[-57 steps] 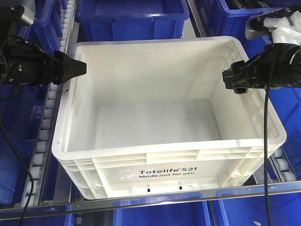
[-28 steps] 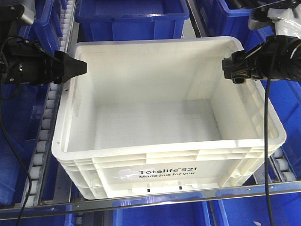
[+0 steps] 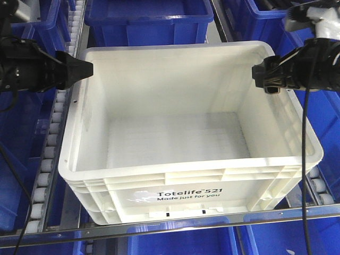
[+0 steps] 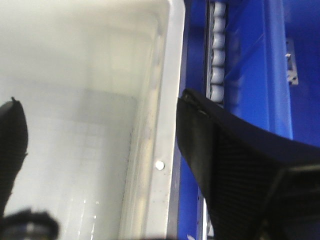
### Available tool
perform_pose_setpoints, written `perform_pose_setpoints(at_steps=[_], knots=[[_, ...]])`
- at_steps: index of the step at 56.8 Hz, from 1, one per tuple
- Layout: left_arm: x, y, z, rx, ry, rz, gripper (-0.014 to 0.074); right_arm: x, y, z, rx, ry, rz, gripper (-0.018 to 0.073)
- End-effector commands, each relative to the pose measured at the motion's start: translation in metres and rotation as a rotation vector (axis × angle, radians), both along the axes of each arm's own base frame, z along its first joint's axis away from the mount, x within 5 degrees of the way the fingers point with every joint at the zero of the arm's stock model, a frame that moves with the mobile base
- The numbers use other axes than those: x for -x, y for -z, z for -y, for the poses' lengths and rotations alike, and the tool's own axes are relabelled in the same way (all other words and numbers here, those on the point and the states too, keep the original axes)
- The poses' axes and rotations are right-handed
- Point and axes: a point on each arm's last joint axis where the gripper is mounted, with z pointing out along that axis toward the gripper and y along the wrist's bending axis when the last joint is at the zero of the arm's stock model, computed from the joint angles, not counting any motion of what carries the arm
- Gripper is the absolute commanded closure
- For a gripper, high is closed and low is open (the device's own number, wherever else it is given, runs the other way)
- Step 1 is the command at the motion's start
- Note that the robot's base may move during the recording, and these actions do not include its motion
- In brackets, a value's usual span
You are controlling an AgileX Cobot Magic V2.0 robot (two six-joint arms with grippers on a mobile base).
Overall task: Move bin from left to right shelf
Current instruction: 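Open both grippers and lift them off the tote rims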
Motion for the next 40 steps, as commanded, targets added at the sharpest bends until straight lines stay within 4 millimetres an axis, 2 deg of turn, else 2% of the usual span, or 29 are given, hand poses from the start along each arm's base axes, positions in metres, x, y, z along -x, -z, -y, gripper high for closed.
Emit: perform_pose_setpoints(at_steps=[1, 7, 16, 20, 31, 40], knots=[[0.015, -0.020, -0.002, 0.047, -0.037, 0.102, 0.0188, 0.008, -0.033, 0.002, -0.043, 0.005, 0.174, 0.0011], [0.029, -0.012, -0.004, 0.054, -0.046, 0.115, 0.0188, 0.013, -0.030, 0.002, -0.075, 0.012, 0.206, 0.0027], [0.049, -0.004, -0.007, 0.009, -0.036, 0.177, 0.0188, 0.031, -0.012, 0.008, -0.105, 0.030, 0.313, 0.0059], [0.060, -0.002, -0.009, 0.000, -0.042, 0.211, 0.0188, 0.043, -0.004, 0.012, -0.098, 0.032, 0.367, 0.0070], [0.088, 0.001, -0.012, -0.045, -0.023, 0.314, 0.0188, 0.080, 0.002, 0.022, -0.060, 0.022, 0.503, 0.0081], [0.114, 0.013, -0.014, -0.035, -0.015, 0.365, 0.0188, 0.106, 0.006, 0.028, -0.067, 0.023, 0.555, 0.0081]])
